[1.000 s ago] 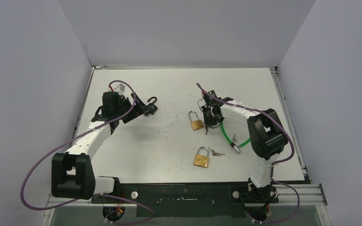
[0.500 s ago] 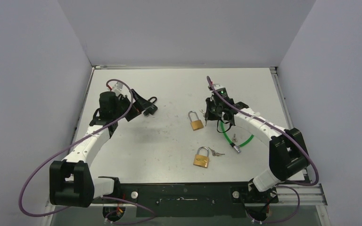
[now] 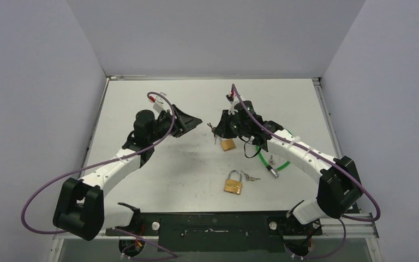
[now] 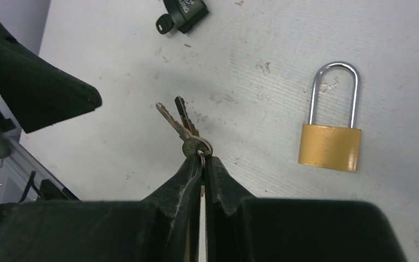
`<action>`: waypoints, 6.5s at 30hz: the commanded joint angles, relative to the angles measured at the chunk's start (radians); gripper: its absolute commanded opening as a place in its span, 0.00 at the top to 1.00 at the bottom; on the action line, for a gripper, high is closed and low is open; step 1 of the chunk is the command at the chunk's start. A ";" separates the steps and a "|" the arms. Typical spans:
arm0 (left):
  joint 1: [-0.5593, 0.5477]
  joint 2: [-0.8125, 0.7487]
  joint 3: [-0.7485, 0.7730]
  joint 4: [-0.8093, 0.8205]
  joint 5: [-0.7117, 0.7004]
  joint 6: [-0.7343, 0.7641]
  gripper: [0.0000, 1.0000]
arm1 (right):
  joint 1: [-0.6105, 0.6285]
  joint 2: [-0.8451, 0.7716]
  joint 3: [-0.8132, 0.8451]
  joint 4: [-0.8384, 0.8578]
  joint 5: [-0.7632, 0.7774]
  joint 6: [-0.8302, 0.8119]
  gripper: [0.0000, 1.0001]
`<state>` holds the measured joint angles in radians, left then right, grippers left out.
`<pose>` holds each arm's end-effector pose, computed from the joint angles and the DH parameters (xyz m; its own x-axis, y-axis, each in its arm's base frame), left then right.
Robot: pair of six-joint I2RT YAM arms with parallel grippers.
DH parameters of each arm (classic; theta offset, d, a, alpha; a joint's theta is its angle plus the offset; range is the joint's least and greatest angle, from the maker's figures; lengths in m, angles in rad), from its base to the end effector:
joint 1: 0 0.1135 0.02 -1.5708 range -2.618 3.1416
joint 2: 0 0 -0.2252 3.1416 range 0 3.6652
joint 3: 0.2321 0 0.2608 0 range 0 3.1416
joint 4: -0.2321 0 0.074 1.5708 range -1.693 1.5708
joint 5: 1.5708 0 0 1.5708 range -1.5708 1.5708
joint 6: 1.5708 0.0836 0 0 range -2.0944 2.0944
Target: Unlock with the key
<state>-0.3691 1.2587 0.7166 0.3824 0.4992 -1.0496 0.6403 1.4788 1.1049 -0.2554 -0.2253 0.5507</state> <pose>0.3071 -0.1617 0.2248 -0.7308 -0.5337 -0.4256 0.2486 0.3726 -0.8941 0.2961 0.2439 0.2094 -0.7827 0.0529 -0.6201 -0.3727 0.7582 0.5351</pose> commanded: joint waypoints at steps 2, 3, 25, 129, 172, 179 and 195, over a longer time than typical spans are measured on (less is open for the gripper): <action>-0.024 0.049 0.043 0.085 -0.029 -0.010 0.51 | 0.013 -0.009 0.067 0.061 -0.057 0.053 1.00; -0.029 0.057 0.044 0.079 -0.028 -0.009 0.53 | 0.014 -0.007 0.066 0.061 -0.061 0.053 1.00; -0.074 0.145 0.057 0.132 -0.070 -0.024 0.72 | 0.038 0.000 0.059 0.051 -0.109 0.022 1.00; -0.030 -0.010 0.176 0.321 0.372 0.108 1.00 | -0.101 -0.285 -0.223 0.753 -0.539 0.267 0.57; 0.032 -0.106 0.245 -0.111 0.084 0.345 0.03 | -0.167 -0.308 -0.286 0.711 -0.434 0.293 1.00; -0.057 -0.051 0.273 -0.296 -0.092 0.376 0.14 | -0.223 -0.363 -0.307 0.431 -0.225 0.188 1.00; -0.406 0.436 0.472 -0.484 -0.541 0.225 0.20 | -0.279 -0.490 -0.417 0.088 0.076 0.108 1.00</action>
<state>-0.7399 1.6165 1.0428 -0.0433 0.0948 -0.7940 0.3706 1.0435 0.7010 -0.1364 -0.2089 0.6876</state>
